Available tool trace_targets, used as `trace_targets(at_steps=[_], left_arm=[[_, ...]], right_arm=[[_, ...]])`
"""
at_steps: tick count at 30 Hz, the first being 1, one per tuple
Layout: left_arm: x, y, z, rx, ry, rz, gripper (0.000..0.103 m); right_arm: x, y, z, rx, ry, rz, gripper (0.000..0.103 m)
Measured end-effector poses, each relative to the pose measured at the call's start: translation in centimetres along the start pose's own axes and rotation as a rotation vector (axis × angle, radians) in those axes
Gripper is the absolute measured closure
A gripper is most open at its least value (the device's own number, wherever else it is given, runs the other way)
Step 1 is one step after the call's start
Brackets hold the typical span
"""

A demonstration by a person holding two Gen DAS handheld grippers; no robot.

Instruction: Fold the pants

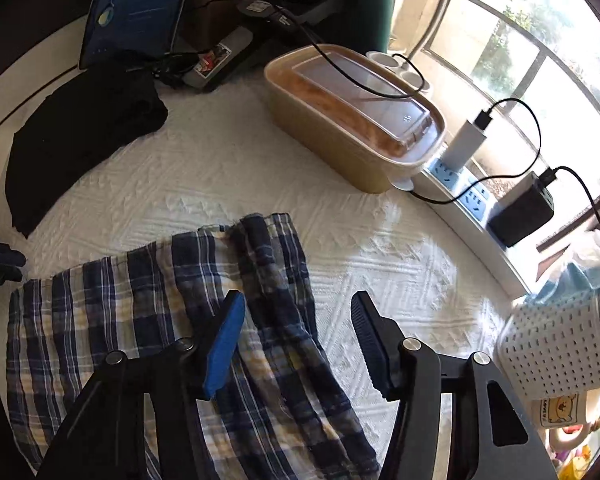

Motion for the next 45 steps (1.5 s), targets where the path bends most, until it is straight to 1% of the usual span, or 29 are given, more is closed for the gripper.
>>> trace_targets(at_steps=[1,2,4,5,6,9,13,17,20,23,25,27,28,30,31,32,34,37,39,42,45], left_arm=[[0.1,0.1,-0.1,0.004,0.001,0.002,0.096],[0.2,0.1,-0.2,0.011,0.002,0.006,0.096],[0.4,0.1,-0.5,0.027,0.002,0.015,0.096],[0.6,-0.1,-0.7,0.034,-0.003,0.021,0.096],[0.7,-0.3,-0.9,0.039,-0.009,0.028,0.096],[1.2,-1.0,-1.3,0.042,-0.019,0.053,0.096],[1.6,-0.9,-1.9,0.05,-0.025,0.054,0.096],[2.0,-0.7,-2.1,0.044,-0.028,0.055,0.096],[1.9,-0.5,-2.0,0.028,-0.035,0.056,0.096],[1.5,0.2,-1.8,-0.001,-0.046,0.037,0.096],[0.9,0.9,-1.8,-0.003,-0.049,0.018,0.096],[0.3,1.6,-2.2,0.005,-0.051,-0.004,0.095],[0.1,1.8,-2.7,0.012,-0.052,-0.012,0.094],[-0.1,1.9,-3.9,0.027,-0.06,-0.024,0.083],[-0.2,1.9,-4.7,0.041,-0.066,-0.027,0.068],[-0.2,2.0,-5.7,0.065,-0.073,-0.03,0.058],[-0.2,1.9,-7.8,0.108,-0.101,-0.026,0.056],[0.5,1.3,-11.4,0.145,-0.163,-0.01,0.055],[1.1,0.5,-13.2,0.167,-0.186,0.012,0.055],[1.8,-0.5,-15.0,0.173,-0.189,0.027,0.055],[1.8,-1.1,-16.1,0.168,-0.159,0.017,0.055]], right_arm=[[-0.3,-0.7,0.2,0.0,0.013,0.011,0.061],[-0.4,-1.1,0.4,0.0,0.024,0.028,0.076],[-0.5,-1.7,1.0,-0.02,0.04,0.055,0.094],[-0.7,-1.9,1.0,-0.028,0.049,0.047,0.101],[-1.0,-1.9,0.9,-0.024,0.054,0.033,0.103],[-1.7,-2.1,-0.2,-0.006,0.036,0.021,0.103],[-2.1,-3.5,-1.5,0.01,0.021,0.041,0.103],[-2.3,-4.3,-2.1,0.026,-0.006,0.028,0.103],[-2.5,-4.7,-2.3,0.017,-0.021,0.031,0.103],[-2.4,-2.8,-2.9,0.017,-0.081,-0.005,0.103],[-1.9,0.0,-3.3,0.035,-0.123,-0.054,0.102],[-0.8,3.3,-3.5,0.074,-0.168,-0.106,0.101],[0.0,5.1,-3.5,0.101,-0.195,-0.132,0.099],[2.2,8.8,-3.4,0.17,-0.257,-0.187,0.096],[3.5,10.7,-3.2,0.213,-0.287,-0.213,0.084],[4.9,12.6,-2.8,0.251,-0.313,-0.239,0.053],[7.6,16.2,-1.7,0.314,-0.373,-0.311,0.001],[12.2,20.2,0.3,0.399,-0.469,-0.357,0.0],[15.6,22.3,1.8,0.475,-0.544,-0.371,0.0],[21.1,24.7,4.0,0.559,-0.679,-0.365,0.0],[26.4,26.5,6.3,0.678,-0.834,-0.32,0.0]])
Point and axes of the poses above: each gripper's, at about its wrist camera, not at the fingertips, and y roughly against the way its jaws point, z to its left, x to its underside, the point moved 6 cm from there along -y, roughly the way its jaws point, and after that the axes turned 13 degrees about y, right-handed, at the moved point
